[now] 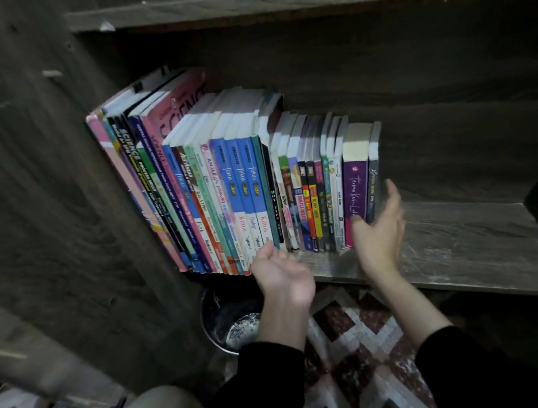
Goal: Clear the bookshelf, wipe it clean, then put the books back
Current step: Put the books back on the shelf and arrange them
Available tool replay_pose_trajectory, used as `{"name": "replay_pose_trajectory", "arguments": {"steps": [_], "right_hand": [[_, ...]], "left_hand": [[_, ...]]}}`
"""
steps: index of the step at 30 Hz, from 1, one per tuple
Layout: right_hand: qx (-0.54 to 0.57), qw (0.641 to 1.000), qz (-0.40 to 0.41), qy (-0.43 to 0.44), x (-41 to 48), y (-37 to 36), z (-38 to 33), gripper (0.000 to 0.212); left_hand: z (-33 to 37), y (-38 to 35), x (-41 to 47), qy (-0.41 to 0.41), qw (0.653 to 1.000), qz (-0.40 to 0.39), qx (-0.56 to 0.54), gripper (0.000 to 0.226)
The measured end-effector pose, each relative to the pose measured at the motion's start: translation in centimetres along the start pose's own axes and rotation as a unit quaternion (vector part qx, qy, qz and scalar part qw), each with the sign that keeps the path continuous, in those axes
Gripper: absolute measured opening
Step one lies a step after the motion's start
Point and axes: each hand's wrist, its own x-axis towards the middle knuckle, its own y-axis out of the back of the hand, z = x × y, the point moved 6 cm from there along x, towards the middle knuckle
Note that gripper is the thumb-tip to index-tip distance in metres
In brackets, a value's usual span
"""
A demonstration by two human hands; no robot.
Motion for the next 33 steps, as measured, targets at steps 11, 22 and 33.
{"name": "replay_pose_trajectory", "arguments": {"steps": [11, 22, 33], "right_hand": [[0.009, 0.957, -0.208, 0.202, -6.6, -5.6, -7.1, 0.040], [-0.090, 0.938, -0.306, 0.131, -9.4, -10.6, -6.7, 0.030], [-0.067, 0.942, -0.294, 0.146, -10.5, -12.1, -7.3, 0.029]], "left_hand": [[2.4, 1.4, -1.4, -0.009, 1.000, 0.003, 0.011, 0.026], [6.5, 2.1, -0.6, -0.031, 0.995, -0.085, 0.041, 0.052], [9.8, 2.9, 0.9, -0.121, 0.976, -0.084, 0.161, 0.061]]}}
